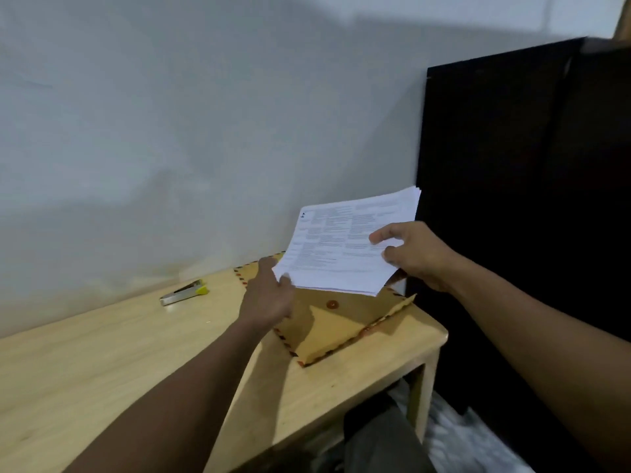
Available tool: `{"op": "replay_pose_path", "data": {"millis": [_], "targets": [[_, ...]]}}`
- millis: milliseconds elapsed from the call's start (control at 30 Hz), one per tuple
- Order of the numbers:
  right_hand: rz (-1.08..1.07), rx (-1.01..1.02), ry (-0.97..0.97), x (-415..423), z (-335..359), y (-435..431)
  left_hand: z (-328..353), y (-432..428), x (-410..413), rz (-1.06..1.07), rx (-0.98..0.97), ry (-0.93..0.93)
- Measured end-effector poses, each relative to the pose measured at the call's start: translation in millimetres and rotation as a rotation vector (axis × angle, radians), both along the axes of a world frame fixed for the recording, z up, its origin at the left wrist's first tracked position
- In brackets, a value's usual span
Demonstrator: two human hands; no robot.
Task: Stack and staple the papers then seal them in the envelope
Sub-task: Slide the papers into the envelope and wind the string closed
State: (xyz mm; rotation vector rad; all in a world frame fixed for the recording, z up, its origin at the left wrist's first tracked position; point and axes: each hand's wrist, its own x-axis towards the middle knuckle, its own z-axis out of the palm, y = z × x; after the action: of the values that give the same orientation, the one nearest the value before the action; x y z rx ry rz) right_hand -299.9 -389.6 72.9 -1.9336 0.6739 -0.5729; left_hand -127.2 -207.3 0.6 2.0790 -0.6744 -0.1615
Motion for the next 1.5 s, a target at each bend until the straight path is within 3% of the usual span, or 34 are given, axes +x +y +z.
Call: {"op": "replay_pose_path", "data": {"millis": [67, 233, 733, 867, 1500], "targets": [[-0.042, 0.017, 0.004, -14.1, 4.5, -6.8, -3.0, 3.8, -16.1, -0.123, 0.145, -0.205], [-0.094, 0.127, -0.030, -35.7, -0.4, -3.4, -14.1, 8.8, -53.3, -0.538, 0.384, -0.158], [-0.091, 0.178, -0.015, -44.6, -14.5, 3.4, -38.8, 16.7, -65.3, -0.599, 0.455, -0.773], [-0.112, 0.154, -0.001, -51.0, -8.5, 0.9, -41.5, 15.6, -67.3, -0.499, 0.438, -0.953], [-0.170, 0.305, -0.079, -139.3, 29.1, 17.6, -41.1, 23.7, -71.9, -0.299, 0.362, -0.761]]}}
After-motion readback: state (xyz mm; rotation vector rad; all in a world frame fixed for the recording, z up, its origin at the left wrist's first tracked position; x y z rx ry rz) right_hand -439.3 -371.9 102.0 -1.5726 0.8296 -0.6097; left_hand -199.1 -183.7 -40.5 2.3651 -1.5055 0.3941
